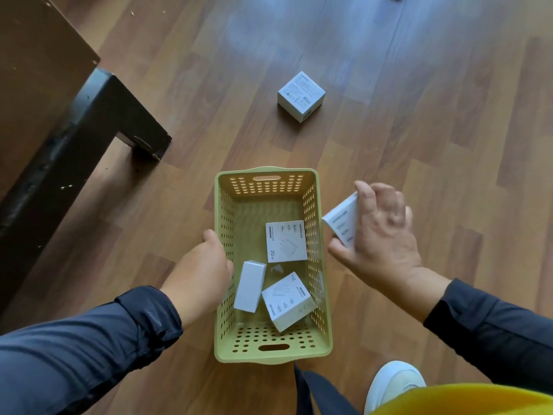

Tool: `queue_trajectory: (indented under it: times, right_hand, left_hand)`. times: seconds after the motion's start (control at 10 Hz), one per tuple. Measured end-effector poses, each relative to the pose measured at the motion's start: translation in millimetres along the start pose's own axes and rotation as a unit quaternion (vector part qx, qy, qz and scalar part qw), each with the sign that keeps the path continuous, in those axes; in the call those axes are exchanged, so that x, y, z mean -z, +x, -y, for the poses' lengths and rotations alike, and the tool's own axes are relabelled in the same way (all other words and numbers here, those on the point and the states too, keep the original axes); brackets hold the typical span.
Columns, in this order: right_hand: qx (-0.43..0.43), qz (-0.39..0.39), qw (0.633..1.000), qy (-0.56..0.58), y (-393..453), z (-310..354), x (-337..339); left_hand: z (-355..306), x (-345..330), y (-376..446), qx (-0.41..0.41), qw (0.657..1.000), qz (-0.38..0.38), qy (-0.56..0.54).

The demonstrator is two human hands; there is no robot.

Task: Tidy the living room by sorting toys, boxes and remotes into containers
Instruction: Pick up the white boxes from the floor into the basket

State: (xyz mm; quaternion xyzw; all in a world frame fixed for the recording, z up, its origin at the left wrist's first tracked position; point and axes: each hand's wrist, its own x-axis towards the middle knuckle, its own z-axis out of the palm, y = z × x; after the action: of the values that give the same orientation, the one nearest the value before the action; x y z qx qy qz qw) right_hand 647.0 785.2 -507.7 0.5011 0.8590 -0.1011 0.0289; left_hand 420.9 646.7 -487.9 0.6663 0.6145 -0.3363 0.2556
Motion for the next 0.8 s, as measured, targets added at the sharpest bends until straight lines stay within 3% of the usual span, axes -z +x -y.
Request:
queue_trajectory:
  times: [0.1,0.2,0.3,0.4,0.5,0.6,0.7,0.8]
  right_hand:
    - [0.049,-0.042,0.996,-0.056,10.7,11.2,21.7]
    - [0.076,-0.065,0.992,-0.073,14.5,19.0,35.7]
    - [0.121,-0.068,0.989,-0.042,12.2,30.4,41.2]
    - [0.191,-0.029,0.981,-0.026,6.6,41.9,36.7]
    - [0.258,0.019,0.965,-0.040,2.5,47.7,30.8]
    - [0.309,0.047,0.949,-0.051,0.6,49.9,26.7]
    - [0.333,0.064,0.939,-0.054,-0.1,50.5,21.4]
    - [0.336,0.076,0.937,-0.056,-0.1,50.5,17.1]
  left_hand:
    - [6.2,-5.3,4.1,-0.058,0.998,0.004,0.030]
    - [-1.2,-3.5,9.6,0.138,0.951,0.000,-0.277]
    - [5.0,-11.7,8.6,0.181,0.870,-0.142,-0.435]
    - [5.5,-19.6,8.9,0.152,0.912,-0.152,-0.349]
    - [3.1,-24.9,14.7,0.154,0.931,-0.150,-0.294]
    - [-1.0,-11.6,6.8,0.116,0.928,-0.107,-0.337]
    - [-5.0,-6.9,5.6,0.087,0.976,-0.005,-0.198]
    - [4.2,-16.7,10.9,0.200,0.867,-0.149,-0.431]
